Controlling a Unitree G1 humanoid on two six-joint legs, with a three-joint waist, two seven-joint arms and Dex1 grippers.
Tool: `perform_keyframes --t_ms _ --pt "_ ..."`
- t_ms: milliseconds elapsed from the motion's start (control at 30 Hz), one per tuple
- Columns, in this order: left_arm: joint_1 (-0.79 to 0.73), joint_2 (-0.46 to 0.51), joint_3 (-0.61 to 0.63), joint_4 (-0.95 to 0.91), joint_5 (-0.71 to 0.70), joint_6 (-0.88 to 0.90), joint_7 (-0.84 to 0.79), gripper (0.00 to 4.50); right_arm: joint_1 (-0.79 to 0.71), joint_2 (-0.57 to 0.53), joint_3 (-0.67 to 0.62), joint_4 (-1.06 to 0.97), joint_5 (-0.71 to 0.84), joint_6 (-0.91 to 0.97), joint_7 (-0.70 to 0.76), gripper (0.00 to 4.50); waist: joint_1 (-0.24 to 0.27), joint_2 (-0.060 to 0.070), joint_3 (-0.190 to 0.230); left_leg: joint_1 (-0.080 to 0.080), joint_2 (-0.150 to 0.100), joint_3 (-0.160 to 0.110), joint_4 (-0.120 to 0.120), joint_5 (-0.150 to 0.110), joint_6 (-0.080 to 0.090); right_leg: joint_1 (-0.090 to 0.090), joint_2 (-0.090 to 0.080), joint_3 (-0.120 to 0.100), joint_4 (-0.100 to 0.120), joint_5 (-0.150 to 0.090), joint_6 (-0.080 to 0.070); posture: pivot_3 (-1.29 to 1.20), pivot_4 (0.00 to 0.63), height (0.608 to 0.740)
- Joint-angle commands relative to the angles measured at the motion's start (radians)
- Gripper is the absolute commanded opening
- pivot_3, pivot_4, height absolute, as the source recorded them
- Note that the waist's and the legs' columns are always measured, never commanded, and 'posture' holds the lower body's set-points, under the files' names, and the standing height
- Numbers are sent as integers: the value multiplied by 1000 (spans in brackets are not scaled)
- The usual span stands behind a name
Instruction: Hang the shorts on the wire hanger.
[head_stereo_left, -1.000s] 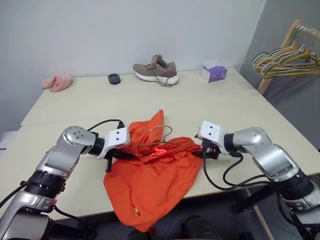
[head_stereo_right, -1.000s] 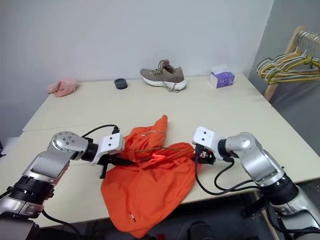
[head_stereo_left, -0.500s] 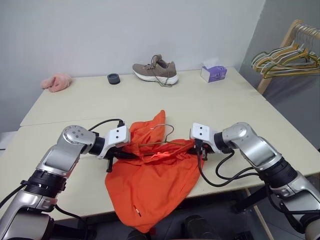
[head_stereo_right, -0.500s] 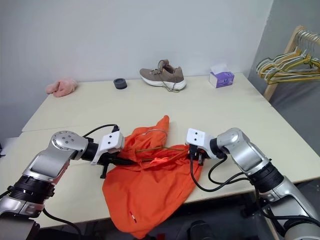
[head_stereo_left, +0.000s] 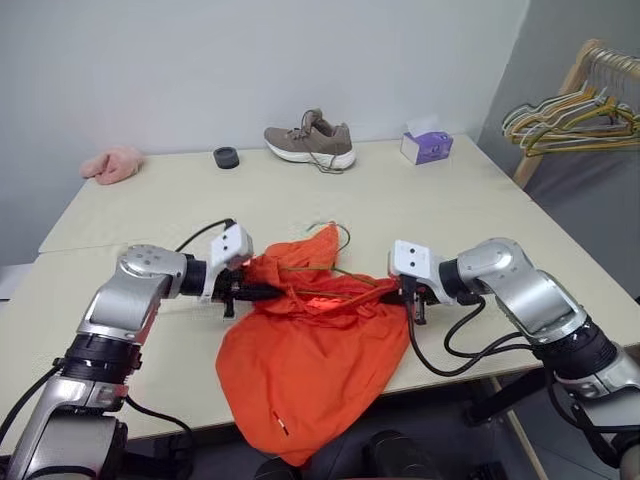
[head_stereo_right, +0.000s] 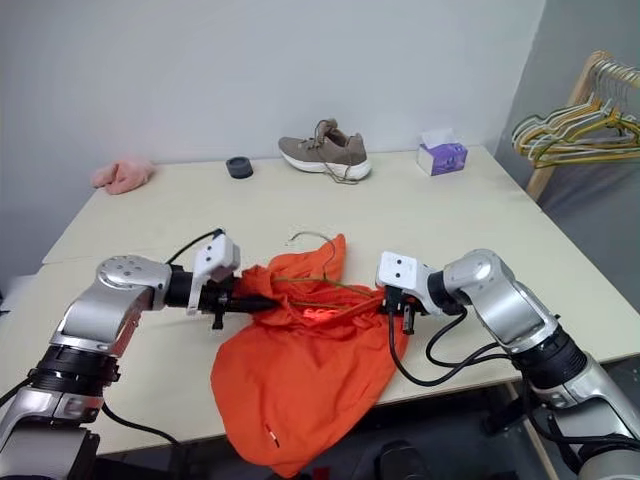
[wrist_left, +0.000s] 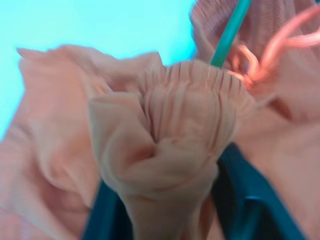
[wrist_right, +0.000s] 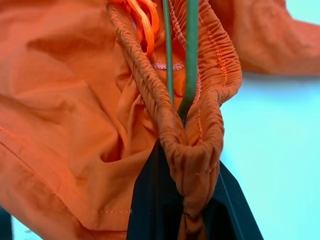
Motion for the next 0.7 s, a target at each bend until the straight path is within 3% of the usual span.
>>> perform_keyframes --t_ms 33,267,367,667,700 --pt "-29 20 98 49 -61 17 14 2320 22 -25 -67 -75 48 38 -8 0 -1 0 0 0 0 0 0 0 0 0 0 0 0 0 0 -239 7 740" --pt "-32 50 180 128 -74 7 59 2320 106 -54 -158 -123 98 128 -78 0 0 0 0 0 0 0 0 0 0 0 -2 0 1 0 0 -249 4 740" --pt "-42 32 236 111 -142 72 83 2320 197 -56 -279 -159 138 219 -151 0 3 -3 -1 0 -1 -1 0 0 0 0 -5 -1 1 0 0 -258 5 740" --pt "22 -10 178 -97 -238 196 46 2320 368 -75 -528 -275 236 388 -282 0 -6 -3 -2 0 -2 0 0 0 0 0 -7 0 1 -1 1 -312 12 740" --pt "6 -42 156 -136 -262 221 52 2320 402 -73 -600 -285 232 426 -314 0 -8 -3 -2 0 -2 1 0 0 0 0 -6 0 1 -1 1 -312 12 740"
